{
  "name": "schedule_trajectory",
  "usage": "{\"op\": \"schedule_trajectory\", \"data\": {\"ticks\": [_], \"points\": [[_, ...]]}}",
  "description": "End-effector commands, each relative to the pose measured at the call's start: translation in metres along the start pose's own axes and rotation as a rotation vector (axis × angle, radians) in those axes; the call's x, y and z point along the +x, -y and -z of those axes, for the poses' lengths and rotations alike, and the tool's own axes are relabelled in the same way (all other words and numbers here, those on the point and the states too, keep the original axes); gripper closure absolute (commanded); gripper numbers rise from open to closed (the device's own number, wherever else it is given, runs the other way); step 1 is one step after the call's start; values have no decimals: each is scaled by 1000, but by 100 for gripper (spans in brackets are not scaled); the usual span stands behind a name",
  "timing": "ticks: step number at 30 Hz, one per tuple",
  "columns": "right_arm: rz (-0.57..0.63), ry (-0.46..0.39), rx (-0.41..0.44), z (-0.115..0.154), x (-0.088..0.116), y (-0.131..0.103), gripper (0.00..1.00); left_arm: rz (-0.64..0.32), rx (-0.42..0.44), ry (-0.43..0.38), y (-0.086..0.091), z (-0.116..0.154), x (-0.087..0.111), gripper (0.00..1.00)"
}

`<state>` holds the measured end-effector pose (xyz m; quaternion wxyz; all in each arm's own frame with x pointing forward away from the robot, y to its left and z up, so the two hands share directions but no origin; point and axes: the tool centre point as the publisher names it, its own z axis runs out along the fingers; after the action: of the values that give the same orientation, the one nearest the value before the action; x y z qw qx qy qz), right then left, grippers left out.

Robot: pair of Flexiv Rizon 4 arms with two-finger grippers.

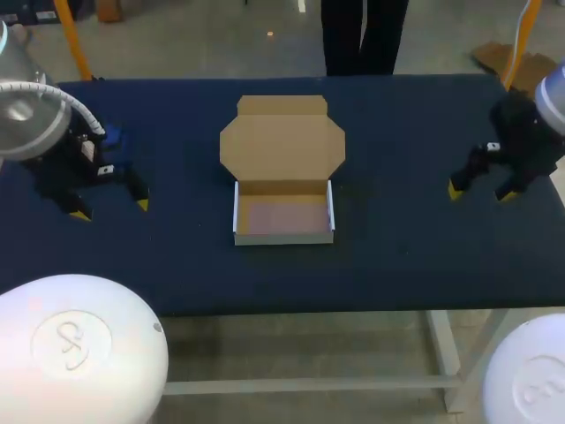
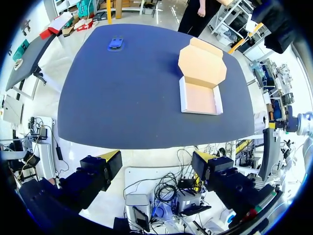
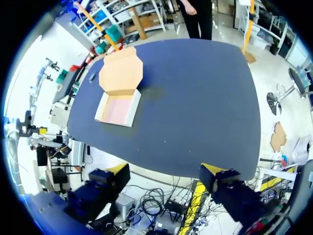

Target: Assemble the packaging by folding the flat box into shape, placing the metal phone stand inside, and closing the box properly

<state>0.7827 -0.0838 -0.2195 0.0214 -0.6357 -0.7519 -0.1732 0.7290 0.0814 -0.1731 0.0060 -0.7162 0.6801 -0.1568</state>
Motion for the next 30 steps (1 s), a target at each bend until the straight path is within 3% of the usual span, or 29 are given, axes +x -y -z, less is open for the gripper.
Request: {"op": "schedule_trajectory", "data": {"ticks": [1,9,21,30], "points": [[0,0,5,3,0,0,0,1,-10,13,7,-6,-2,0],[0,0,5,3,0,0,0,-3,3,21,18,-20,-19,0],[0,0,5,3,0,0,0,-3,-22,81,40,-69,-46,0],[0,0,5,3,0,0,0,52,-49,103,70,-110,-79,0]]}}
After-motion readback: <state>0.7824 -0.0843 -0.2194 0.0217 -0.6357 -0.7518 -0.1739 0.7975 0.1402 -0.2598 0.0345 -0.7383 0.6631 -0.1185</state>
